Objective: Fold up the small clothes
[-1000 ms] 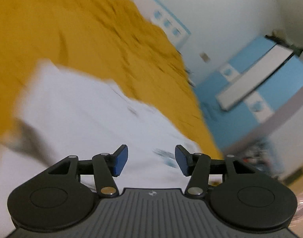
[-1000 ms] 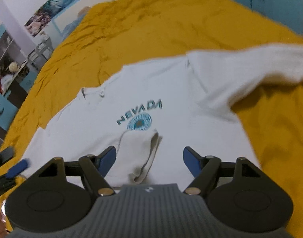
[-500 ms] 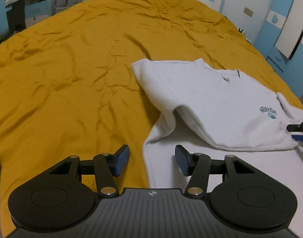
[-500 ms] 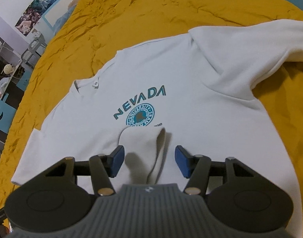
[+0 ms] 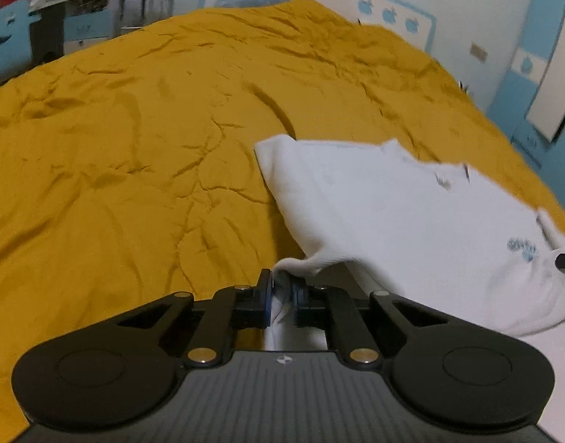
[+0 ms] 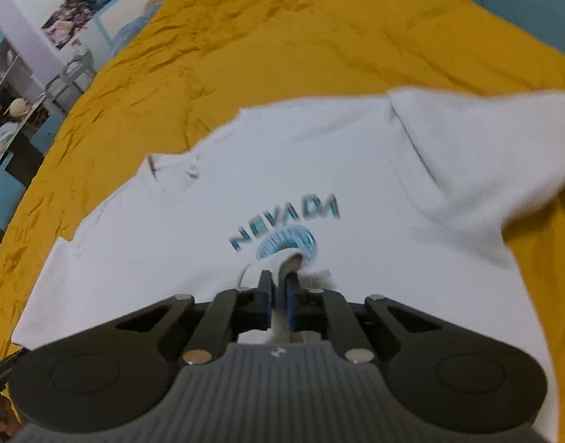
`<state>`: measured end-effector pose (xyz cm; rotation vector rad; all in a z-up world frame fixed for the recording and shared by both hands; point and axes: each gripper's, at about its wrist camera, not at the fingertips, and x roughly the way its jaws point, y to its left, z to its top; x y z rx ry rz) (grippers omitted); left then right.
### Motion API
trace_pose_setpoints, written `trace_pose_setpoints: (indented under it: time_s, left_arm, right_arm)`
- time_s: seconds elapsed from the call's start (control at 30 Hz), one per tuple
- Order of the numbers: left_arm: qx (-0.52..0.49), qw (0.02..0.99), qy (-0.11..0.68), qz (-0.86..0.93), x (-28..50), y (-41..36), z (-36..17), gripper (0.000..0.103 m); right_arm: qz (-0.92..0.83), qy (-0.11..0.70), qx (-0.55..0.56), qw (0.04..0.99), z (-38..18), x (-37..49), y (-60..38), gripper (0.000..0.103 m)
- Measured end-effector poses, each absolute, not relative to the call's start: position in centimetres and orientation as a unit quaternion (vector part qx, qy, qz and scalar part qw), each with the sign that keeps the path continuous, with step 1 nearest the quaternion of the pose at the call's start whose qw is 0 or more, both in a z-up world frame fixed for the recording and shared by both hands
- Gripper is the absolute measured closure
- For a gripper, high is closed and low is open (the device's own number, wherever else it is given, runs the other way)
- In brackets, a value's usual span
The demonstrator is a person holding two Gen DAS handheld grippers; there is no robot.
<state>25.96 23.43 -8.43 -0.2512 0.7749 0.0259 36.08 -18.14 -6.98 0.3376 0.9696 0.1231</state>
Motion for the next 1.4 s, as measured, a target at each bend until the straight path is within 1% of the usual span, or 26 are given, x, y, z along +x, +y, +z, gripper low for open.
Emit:
trace_pose_setpoints:
  time_s: [0.17,0.27,0.4,0.5,0.57,0.7,0.8,0.97,1.0,1.03,1.1,1.13,1.17,1.2,1.23,1.3,1.37,1.4]
  left_arm:
    - [-0.140,0.914,0.380,0.016,26.2,23.9,-8.7,0.094]
    - [-0.146,0.911,0.384,0.018,26.3,24.1,-9.0,0.094]
    - [-0.148,0.909,0.389,0.021,26.4,24.1,-9.1,0.094]
    - [-0.147,0.906,0.396,0.023,26.6,24.2,-9.4,0.094]
    - [-0.149,0.904,0.401,0.023,26.8,24.3,-9.5,0.094]
    - [-0.139,0.902,0.408,0.028,27.0,24.0,-9.7,0.094]
    - [-0.132,0.902,0.410,0.032,26.9,23.8,-9.6,0.094]
    - [-0.132,0.899,0.417,0.027,26.5,23.9,-9.4,0.094]
    - [-0.135,0.897,0.421,0.024,26.5,24.0,-9.4,0.093]
    - [-0.137,0.893,0.429,0.021,26.5,24.0,-9.2,0.093]
    - [-0.135,0.888,0.438,0.017,26.3,24.1,-8.6,0.089]
    - [-0.132,0.887,0.443,0.017,26.0,24.3,-8.2,0.084]
    - [-0.131,0.884,0.448,0.015,25.8,24.4,-7.9,0.084]
    - [-0.134,0.883,0.449,0.014,25.5,24.6,-7.4,0.084]
    - [-0.140,0.884,0.445,0.008,25.2,24.9,-6.9,0.083]
    - [-0.156,0.890,0.429,-0.012,24.8,25.5,-5.7,0.072]
    - [-0.172,0.897,0.405,-0.022,25.1,26.0,-4.6,0.055]
    - [-0.179,0.901,0.395,-0.020,25.7,26.3,-4.1,0.052]
  right_arm:
    - [0.077,0.446,0.144,0.880,-4.6,37.8,-16.9,0.102]
    - [0.109,0.427,0.162,0.883,-1.7,39.1,-15.8,0.102]
    - [0.171,0.343,0.171,0.908,4.5,38.8,-15.0,0.103]
    - [0.157,0.305,0.186,0.921,6.4,38.0,-17.7,0.103]
    - [0.126,0.311,0.189,0.923,5.3,38.1,-19.9,0.103]
    - [0.073,0.383,0.202,0.898,-1.2,40.3,-23.3,0.103]
    - [0.048,0.415,0.196,0.887,-5.5,41.3,-24.1,0.103]
    - [0.029,0.433,0.199,0.879,-8.3,41.1,-25.0,0.103]
    - [0.027,0.438,0.196,0.877,-8.7,41.1,-25.1,0.101]
    - [0.027,0.444,0.194,0.875,-9.1,41.1,-25.1,0.098]
    - [0.022,0.452,0.179,0.874,-9.5,40.9,-25.2,0.088]
    - [0.019,0.448,0.171,0.878,-9.3,40.3,-25.2,0.084]
    - [0.021,0.443,0.165,0.881,-9.0,40.1,-25.2,0.081]
    - [0.025,0.440,0.165,0.882,-8.7,39.8,-25.4,0.075]
    - [0.030,0.437,0.168,0.883,-8.5,39.4,-25.6,0.072]
    - [0.041,0.436,0.175,0.882,-8.1,38.8,-26.0,0.071]
    - [0.046,0.439,0.186,0.878,-8.2,38.5,-26.4,0.070]
    - [0.048,0.441,0.191,0.876,-8.4,38.7,-26.5,0.070]
